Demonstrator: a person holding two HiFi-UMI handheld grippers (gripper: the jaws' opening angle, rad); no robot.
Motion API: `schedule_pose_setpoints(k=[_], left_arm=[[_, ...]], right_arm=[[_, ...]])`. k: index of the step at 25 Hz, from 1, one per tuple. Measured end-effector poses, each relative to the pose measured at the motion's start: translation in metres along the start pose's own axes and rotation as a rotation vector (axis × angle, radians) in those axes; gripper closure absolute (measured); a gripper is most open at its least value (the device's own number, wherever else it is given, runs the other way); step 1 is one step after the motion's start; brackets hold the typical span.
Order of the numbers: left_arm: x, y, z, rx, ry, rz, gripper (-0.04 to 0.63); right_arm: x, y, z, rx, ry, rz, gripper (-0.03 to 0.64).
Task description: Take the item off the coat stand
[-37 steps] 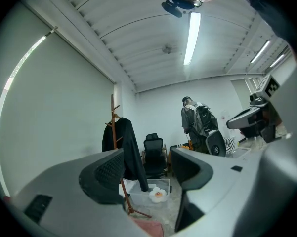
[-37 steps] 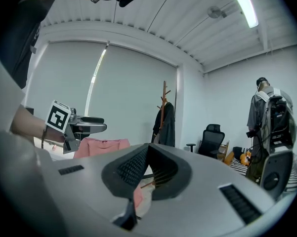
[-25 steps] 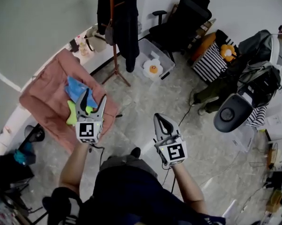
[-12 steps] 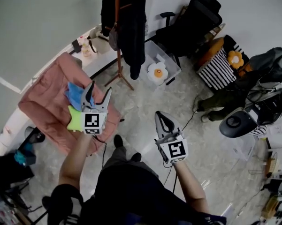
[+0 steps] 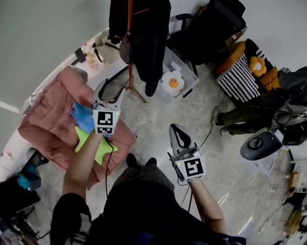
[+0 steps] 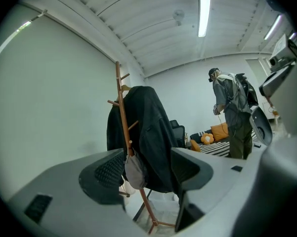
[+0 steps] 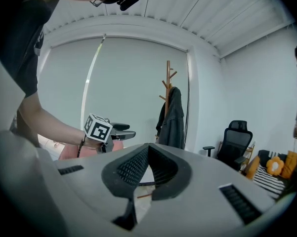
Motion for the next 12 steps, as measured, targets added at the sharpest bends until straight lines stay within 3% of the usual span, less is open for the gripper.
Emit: schedule_pose_setpoints(k=[12], left_arm=[[-0.048, 0.02, -0.126, 0.036, 0.042, 0.024, 0.299]], right_arm=[[0.0, -0.046, -0.071, 0.091, 0.047, 0.006, 0.598]])
Point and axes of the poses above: the fingertips, and each gripper's own axes: z backward along the fingers, y to its left, x out of its top, the point moved 10 cm from there along z, backward along the fingers, and after that the axes turned 7 degrees about x, right-handed, at the moved point
